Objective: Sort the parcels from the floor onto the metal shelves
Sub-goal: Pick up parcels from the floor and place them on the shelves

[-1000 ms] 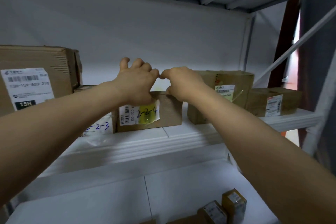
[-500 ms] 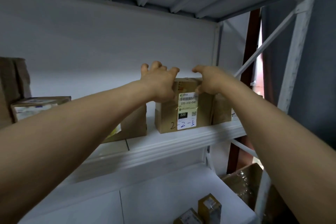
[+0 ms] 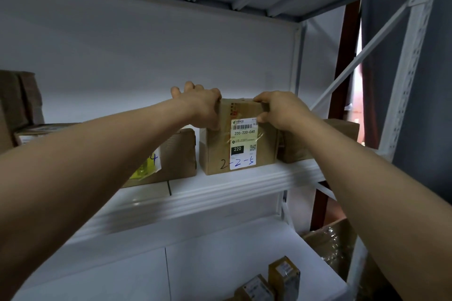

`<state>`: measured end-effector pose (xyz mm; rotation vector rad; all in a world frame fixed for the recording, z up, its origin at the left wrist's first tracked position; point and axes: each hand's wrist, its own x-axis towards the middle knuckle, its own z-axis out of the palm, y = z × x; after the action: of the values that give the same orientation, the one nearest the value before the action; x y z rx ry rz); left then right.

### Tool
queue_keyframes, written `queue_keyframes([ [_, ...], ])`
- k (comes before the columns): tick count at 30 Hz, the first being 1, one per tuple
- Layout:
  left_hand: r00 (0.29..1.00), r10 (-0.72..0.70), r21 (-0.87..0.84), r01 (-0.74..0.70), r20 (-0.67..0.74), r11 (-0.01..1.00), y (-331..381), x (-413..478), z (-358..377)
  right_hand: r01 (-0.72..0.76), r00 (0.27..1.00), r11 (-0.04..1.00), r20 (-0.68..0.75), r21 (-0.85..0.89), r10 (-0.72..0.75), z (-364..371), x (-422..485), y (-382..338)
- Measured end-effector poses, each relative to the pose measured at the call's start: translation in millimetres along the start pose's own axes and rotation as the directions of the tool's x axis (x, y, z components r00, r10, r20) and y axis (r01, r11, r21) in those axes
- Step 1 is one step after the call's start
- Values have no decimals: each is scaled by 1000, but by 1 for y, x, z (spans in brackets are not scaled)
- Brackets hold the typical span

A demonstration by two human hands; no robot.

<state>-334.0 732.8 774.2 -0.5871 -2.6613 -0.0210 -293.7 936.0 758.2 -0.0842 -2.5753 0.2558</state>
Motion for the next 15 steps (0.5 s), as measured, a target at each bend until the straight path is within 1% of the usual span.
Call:
queue_keyframes([
  [6, 999, -46, -6, 47, 16, 999, -18, -4, -1, 30, 999, 999, -33, -33, -32, 8, 3, -17],
  [11, 998, -59, -15, 59, 34, 998, -21, -4, -5, 49, 999, 998, -17, -29, -49, 6, 4, -22],
  [13, 998, -61, 9, 61, 35, 998, -18, -4, -7, 49, 999, 998, 15, 35, -50, 1, 7, -15],
  [15, 1000, -23, 44, 24, -16, 999, -10, -3, -8, 0, 999, 988, 45, 157, -7, -9, 13, -1],
])
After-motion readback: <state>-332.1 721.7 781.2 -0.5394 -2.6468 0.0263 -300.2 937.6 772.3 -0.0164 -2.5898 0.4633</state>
